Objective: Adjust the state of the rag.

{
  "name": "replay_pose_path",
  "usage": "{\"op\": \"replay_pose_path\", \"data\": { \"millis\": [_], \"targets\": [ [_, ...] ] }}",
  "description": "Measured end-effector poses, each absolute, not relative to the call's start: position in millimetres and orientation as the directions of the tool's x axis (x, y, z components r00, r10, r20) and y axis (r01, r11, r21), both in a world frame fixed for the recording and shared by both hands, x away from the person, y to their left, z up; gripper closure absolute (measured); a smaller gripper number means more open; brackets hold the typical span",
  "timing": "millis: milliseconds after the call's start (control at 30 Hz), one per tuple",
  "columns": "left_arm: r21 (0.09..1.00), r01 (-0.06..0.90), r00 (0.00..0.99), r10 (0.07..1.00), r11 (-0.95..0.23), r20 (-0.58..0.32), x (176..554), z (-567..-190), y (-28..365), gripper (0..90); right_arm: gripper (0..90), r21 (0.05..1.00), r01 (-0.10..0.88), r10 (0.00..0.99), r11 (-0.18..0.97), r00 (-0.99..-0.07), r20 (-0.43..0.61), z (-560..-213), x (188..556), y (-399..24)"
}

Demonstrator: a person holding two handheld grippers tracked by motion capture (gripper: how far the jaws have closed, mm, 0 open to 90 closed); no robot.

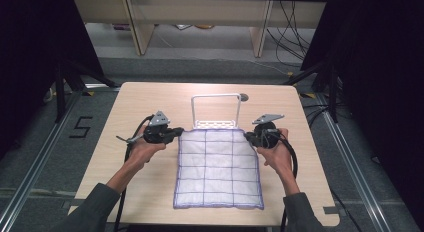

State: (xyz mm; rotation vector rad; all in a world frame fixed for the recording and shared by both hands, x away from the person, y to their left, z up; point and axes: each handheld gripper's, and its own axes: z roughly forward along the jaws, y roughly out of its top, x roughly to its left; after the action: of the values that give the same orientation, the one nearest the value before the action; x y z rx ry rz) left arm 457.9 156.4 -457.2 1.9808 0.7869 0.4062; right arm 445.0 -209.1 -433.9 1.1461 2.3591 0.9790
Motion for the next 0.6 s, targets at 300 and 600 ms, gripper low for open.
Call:
{"op": "replay_pose_path", "data": {
  "millis": [300,600],
  "targets": [
    [0.867,0.305,0.807,0.591,-0.394,-0.015,401.0,-456.4,172.0,88.5,85.6,0.751,0.455,0.713,0.478,-0.7,-0.03,-422.6,389.3,-223.8],
    [0.854,0.273,0.853,0.522,-0.443,-0.002,354.5,-473.6,173.1,88.4,85.4,0.741,0.446,0.676,0.503,-0.737,-0.015,-438.1,339.4,-228.1]
  ]
}}
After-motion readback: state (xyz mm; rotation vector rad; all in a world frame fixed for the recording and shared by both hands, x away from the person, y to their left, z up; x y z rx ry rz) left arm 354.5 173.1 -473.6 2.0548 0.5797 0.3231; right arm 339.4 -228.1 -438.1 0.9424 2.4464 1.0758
